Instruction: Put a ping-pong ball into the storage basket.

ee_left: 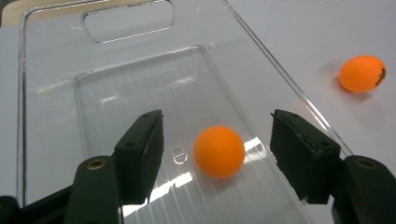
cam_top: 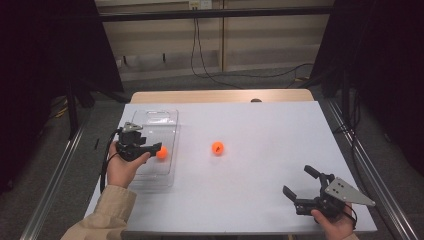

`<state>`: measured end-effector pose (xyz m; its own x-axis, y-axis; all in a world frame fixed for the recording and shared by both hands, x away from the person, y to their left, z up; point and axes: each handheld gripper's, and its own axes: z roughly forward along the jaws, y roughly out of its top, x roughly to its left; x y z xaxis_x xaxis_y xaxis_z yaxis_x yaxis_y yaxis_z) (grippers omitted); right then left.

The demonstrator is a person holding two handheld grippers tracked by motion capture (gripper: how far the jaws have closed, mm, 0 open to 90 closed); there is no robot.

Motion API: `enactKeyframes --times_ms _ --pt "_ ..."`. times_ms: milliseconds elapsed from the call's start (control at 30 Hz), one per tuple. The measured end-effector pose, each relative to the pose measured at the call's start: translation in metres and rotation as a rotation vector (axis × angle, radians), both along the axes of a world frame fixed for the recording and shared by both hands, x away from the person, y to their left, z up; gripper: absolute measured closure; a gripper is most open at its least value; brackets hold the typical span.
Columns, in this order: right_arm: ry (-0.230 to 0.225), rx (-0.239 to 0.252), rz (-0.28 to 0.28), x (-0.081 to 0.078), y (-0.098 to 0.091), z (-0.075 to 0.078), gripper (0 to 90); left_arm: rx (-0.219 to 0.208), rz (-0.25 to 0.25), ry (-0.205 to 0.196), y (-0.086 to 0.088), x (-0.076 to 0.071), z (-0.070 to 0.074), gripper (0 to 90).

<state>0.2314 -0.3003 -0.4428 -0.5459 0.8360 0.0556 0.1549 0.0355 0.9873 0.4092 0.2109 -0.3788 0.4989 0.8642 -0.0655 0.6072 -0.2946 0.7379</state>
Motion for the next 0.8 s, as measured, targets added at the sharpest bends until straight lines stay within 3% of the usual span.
enactKeyframes --times_ms 267,800 --pt "0.001 0.0 0.001 0.0 0.0 0.0 1.0 -0.014 -0.004 0.0 0.0 -0.002 0.001 27.5" --pt "0.0 -0.005 0.006 0.0 0.001 0.0 1.0 -0.048 -0.058 0.0 -0.01 -0.008 0.005 18.1"
